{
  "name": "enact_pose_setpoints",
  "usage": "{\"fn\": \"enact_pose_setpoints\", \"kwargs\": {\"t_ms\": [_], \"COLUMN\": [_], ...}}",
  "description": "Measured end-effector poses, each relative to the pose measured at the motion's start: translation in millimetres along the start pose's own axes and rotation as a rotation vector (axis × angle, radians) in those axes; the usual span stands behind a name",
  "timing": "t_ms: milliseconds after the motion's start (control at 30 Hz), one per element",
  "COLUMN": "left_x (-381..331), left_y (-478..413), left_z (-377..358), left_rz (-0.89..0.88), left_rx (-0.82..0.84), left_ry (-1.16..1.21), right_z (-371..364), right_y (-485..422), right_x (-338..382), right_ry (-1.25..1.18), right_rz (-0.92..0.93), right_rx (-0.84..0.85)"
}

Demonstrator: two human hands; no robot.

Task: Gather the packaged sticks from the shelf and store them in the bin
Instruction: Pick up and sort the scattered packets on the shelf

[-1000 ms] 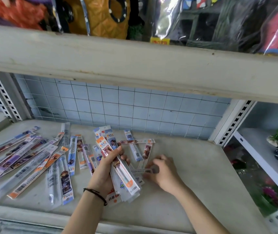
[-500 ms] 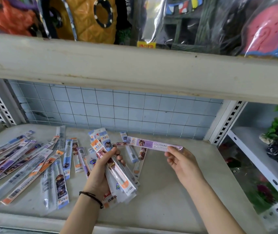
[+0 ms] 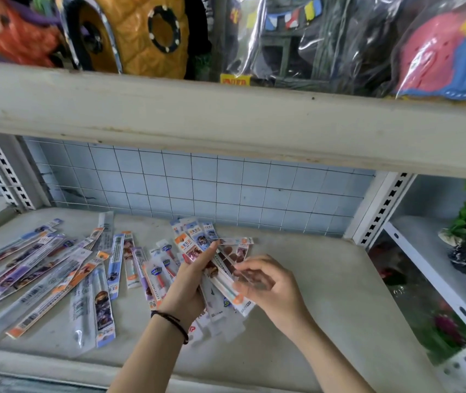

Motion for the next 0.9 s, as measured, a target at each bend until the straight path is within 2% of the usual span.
{"fn": "enact_pose_setpoints", "kwargs": {"t_ms": [200, 300, 400, 467, 533, 667, 767, 900], "left_x": [-3, -5, -7, -8, -7, -1, 0, -1], "left_y": [2, 4, 3, 4, 6, 7, 7, 8], "left_z": [7, 13, 25, 36, 43, 45, 43, 45], "left_rz": [-0.034, -0.04, -0.058, -0.092, -0.106, -0.111, -0.117, -0.119], "left_rx": [-0.051, -0.045, -0.066, -0.083, -0.059, -0.035, -0.03, -0.013], "left_ry": [-0.025, -0.03, -0.039, -0.007, 0.042, 0.145, 0.107, 0.067], "right_z": [-15, -17, -8, 3, 7, -3, -11, -12], "right_y": [-2, -7, -18, -27, -36, -52, -56, -56], "right_x": [1, 4, -7, -25, -41, -52, -56, -55], "right_ry": [0.055, 0.016, 0.116, 0.298, 0.506, 0.787, 0.968, 0.991], "right_rz": [-0.072, -0.097, -0.215, -0.325, -0.42, -0.473, -0.563, -0.57], "right_rx": [0.223, 0.278, 0.151, -0.023, -0.115, -0.069, -0.043, -0.017]}}
Point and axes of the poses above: each hand's wrist, its own y-axis away from the middle knuckle, its own z-axis out of the back of the hand, x = y × z, the point moved 3 cm from there along -y, towards the middle knuckle, and after that the axes turned 13 degrees about x, right-handed, at the moved point
